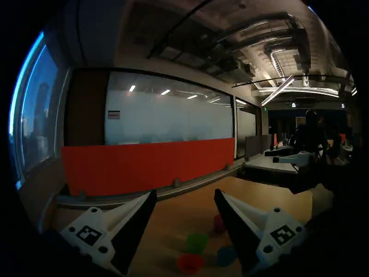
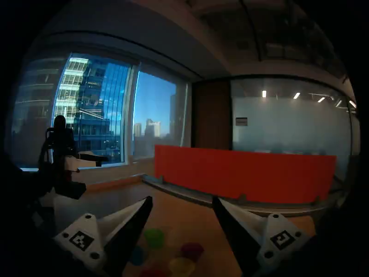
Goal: Pour water
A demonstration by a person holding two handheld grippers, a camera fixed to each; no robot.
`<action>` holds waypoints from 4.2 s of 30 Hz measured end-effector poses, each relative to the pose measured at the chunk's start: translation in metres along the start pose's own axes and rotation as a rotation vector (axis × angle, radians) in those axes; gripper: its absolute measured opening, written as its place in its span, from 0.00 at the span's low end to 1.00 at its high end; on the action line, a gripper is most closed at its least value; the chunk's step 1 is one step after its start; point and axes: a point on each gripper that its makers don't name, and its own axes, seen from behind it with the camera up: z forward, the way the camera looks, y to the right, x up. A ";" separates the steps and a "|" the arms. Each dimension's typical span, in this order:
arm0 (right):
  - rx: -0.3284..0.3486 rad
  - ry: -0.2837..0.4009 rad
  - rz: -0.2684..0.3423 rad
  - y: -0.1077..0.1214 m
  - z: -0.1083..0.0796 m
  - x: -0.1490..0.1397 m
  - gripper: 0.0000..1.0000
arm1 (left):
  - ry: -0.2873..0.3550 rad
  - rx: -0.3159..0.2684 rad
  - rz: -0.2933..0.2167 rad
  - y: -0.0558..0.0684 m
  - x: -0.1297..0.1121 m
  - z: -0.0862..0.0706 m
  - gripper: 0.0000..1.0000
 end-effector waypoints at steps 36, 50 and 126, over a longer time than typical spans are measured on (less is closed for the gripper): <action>0.187 -0.159 -0.075 -0.044 0.004 -0.060 1.00 | -0.140 -0.105 0.037 0.007 -0.071 -0.001 0.92; 0.217 -0.222 -0.075 -0.052 0.007 -0.091 1.00 | -0.185 -0.131 0.018 0.008 -0.106 0.000 0.92; 0.493 -0.573 -0.145 -0.129 0.065 -0.263 1.00 | -0.434 -0.261 0.120 0.030 -0.227 0.079 0.93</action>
